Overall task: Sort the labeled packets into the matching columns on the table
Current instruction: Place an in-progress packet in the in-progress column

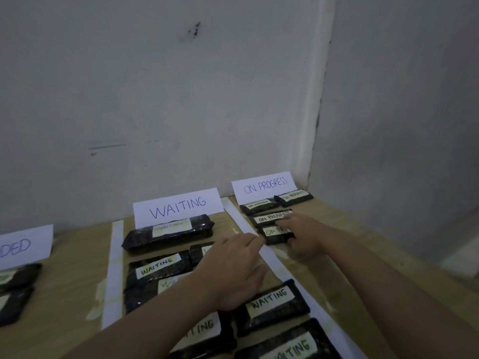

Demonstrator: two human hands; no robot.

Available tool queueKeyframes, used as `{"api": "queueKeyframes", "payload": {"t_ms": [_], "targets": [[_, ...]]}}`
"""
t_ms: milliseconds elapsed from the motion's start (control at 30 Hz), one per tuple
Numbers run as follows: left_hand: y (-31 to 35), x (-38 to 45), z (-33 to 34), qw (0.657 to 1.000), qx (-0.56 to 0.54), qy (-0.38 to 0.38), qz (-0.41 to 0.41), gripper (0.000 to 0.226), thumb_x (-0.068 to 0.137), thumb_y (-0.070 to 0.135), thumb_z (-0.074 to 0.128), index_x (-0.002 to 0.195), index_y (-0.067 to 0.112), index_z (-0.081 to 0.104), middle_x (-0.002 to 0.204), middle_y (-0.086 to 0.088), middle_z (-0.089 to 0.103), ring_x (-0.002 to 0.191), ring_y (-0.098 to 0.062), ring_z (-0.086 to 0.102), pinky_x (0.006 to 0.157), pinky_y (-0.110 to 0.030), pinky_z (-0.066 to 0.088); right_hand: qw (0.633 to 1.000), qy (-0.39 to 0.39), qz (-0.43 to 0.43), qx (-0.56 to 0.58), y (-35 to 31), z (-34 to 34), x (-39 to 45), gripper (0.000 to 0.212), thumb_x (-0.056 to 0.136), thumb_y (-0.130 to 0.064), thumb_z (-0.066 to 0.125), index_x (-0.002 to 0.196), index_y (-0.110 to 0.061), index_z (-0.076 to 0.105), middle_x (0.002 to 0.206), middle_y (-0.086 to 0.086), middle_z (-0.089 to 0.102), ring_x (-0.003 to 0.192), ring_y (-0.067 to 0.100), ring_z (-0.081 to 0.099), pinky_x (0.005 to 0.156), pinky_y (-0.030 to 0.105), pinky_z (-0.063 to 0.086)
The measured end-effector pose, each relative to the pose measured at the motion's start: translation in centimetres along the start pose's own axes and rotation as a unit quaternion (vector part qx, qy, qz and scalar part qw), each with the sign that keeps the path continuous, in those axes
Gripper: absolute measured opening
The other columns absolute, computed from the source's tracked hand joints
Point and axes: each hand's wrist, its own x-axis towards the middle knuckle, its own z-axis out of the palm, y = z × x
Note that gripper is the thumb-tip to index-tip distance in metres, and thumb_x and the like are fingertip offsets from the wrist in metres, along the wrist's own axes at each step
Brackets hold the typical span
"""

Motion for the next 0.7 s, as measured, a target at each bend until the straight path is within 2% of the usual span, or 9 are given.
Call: {"api": "queueKeyframes", "payload": {"t_ms": [100,233,433,500,567,700], "targets": [[-0.2,0.0,0.0,1.0,-0.009,0.004,-0.004,0.052,0.096,0.039,0.033,0.144,0.021,0.022,0.15,0.005,0.028,0.137,-0.012,0.023,0.112,-0.029,0.018,1.0,-0.021,0.011,0.01,0.2,0.4,0.4,0.07,0.074,-0.018,0.059,0.141,-0.018,0.036,0.141,0.003,0.033,0.13,0.023,0.035,0.108,0.037,0.034],[-0.4,-0.3,0.0,1.0,-0.017,0.006,-0.004,0.05,0.096,0.039,0.033,0.142,0.022,0.025,0.149,0.006,0.029,0.137,-0.011,0.024,0.112,-0.028,0.017,0.999,-0.028,0.017,-0.01,0.4,0.0,-0.1,0.07,0.081,-0.018,0.055,0.144,-0.021,0.027,0.147,0.002,0.025,0.135,0.023,0.028,0.112,0.039,0.027],[-0.3,-1.8,-0.6,1.0,-0.015,0.01,0.005,0.051,0.096,0.043,0.031,0.143,0.024,0.024,0.15,0.008,0.028,0.137,-0.01,0.024,0.114,-0.029,0.017,0.993,-0.016,-0.002,-0.117,-0.6,-0.8,-2.1,0.069,0.087,-0.026,0.053,0.146,-0.026,0.017,0.155,0.003,0.009,0.143,0.02,0.008,0.115,0.047,0.006],[-0.2,-2.7,-1.4,1.0,-0.017,0.016,0.011,0.05,0.096,0.043,0.032,0.143,0.025,0.025,0.149,0.009,0.029,0.136,-0.009,0.025,0.113,-0.029,0.018,0.991,0.021,-0.034,-0.124,-2.1,-1.5,-3.3,0.065,0.089,-0.021,0.052,0.145,-0.025,0.02,0.155,0.004,0.012,0.142,0.02,0.011,0.114,0.043,0.011],[-0.4,-4.1,-2.3,1.0,-0.008,0.019,0.009,0.049,0.096,0.042,0.033,0.142,0.026,0.026,0.148,0.009,0.03,0.135,-0.009,0.026,0.111,-0.028,0.019,0.988,0.086,-0.087,-0.091,-4.4,-2.0,-4.8,0.06,0.088,-0.008,0.048,0.143,-0.021,0.028,0.152,0.003,0.023,0.139,0.02,0.021,0.113,0.037,0.02],[-1.8,-8.3,-3.7,0.999,0.034,0.008,-0.018,0.05,0.094,0.044,0.029,0.141,0.025,0.028,0.148,0.005,0.032,0.135,-0.014,0.028,0.107,-0.03,0.023,0.966,0.165,-0.192,-0.059,-9.7,-2.6,-8.2,0.05,0.089,-0.008,0.046,0.138,-0.016,0.039,0.144,0.004,0.039,0.13,0.02,0.037,0.109,0.034,0.028]]}}
